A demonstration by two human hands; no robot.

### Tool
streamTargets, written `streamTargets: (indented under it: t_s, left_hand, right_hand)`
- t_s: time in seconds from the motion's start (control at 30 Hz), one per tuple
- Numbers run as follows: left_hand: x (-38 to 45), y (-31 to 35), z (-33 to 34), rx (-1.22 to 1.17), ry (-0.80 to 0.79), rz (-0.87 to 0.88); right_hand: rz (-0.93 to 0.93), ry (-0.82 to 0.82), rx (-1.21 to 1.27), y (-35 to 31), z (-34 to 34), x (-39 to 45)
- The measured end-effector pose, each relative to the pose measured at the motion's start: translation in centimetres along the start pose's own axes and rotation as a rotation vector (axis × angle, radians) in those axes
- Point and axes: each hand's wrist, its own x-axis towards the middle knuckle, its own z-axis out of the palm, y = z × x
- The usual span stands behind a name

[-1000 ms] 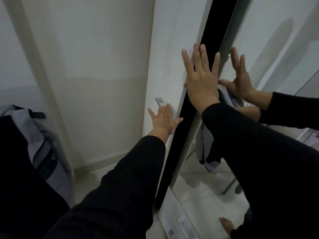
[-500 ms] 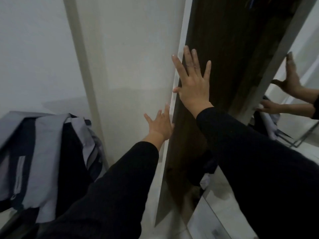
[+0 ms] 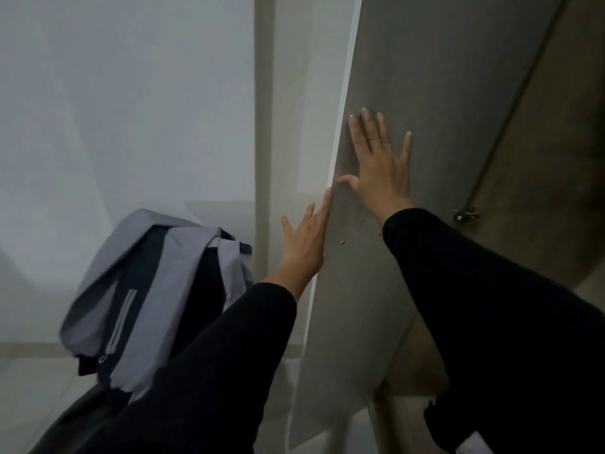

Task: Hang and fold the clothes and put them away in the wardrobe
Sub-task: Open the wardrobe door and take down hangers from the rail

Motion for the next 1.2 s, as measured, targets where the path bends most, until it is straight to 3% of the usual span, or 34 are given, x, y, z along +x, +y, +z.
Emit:
streamTargets:
  t_s: [0.27, 0.63, 1.07, 1.2]
  left_hand:
    - [7.2, -4.0, 3.5, 0.101, 0.092, -0.134]
    - [15.1, -6.0, 6.7, 0.177, -0.005, -0.226]
    - [21.9, -6.5, 7.0, 0.352, -0.136, -0.023]
    - [22.4, -7.5, 7.6, 0.379, -0.101, 0.038]
  right_hand:
    - [-0.155, 0.042, -0.034, 0.7, 6.5, 7.9]
    - [-0.168, 0.059, -0.146, 3.0, 13.2, 14.0]
    - [-0.035, -0.067, -0.319, 3.8, 15.5, 17.6]
    - [-0.004, -0.083, -0.334, 3.8, 15.5, 17.8]
